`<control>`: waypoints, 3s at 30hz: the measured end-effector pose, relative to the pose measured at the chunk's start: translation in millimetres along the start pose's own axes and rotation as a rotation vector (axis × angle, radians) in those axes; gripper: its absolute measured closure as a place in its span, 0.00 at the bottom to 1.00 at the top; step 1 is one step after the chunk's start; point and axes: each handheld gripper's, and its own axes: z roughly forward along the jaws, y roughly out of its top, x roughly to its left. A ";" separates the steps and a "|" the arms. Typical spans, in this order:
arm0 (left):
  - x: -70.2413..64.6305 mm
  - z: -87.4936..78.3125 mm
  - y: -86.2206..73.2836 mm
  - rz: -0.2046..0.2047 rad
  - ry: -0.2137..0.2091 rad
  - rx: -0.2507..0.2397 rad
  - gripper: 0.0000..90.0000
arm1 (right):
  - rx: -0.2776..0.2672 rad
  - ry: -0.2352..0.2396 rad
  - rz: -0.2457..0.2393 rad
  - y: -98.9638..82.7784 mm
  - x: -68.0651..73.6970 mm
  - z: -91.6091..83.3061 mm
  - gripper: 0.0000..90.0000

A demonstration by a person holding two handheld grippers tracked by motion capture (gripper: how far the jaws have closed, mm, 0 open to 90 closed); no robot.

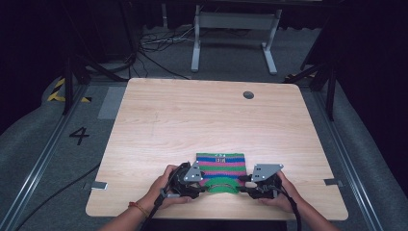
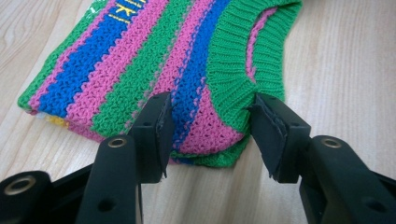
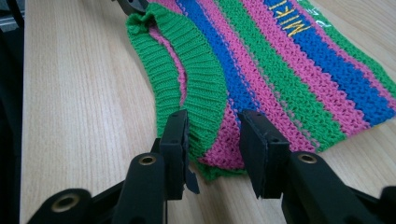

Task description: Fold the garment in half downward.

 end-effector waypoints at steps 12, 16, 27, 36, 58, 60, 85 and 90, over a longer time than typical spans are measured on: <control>23.8 9.1 -0.4 0.022 0.009 -0.030 0.54 | -0.034 -0.036 0.026 -2.7 -15.9 6.4 0.70; 34.7 13.7 3.9 0.015 0.015 -0.027 0.54 | -0.025 -0.052 0.041 0.9 -28.1 9.8 0.70; 53.3 14.9 13.9 -0.048 0.006 0.010 0.43 | 0.009 -0.081 0.067 12.3 -41.9 16.1 0.63; 56.6 -19.6 13.0 -0.065 0.088 0.014 0.34 | 0.023 -0.118 0.070 18.2 -43.6 1.3 0.53; 53.3 -66.8 -33.4 -0.075 0.135 0.100 0.29 | 0.068 -0.234 0.057 0.3 -46.4 -41.9 0.42; 52.6 -68.7 -37.0 -0.074 0.140 0.109 0.29 | 0.064 -0.244 0.062 -3.4 -46.7 -45.2 0.41; 51.8 -102.5 -95.3 -0.172 0.206 0.132 0.28 | 0.076 -0.344 0.184 -69.0 -48.2 -88.4 0.36; 53.1 -109.2 -109.2 -0.209 0.212 0.123 0.27 | 0.076 -0.367 0.222 -84.1 -47.4 -94.8 0.35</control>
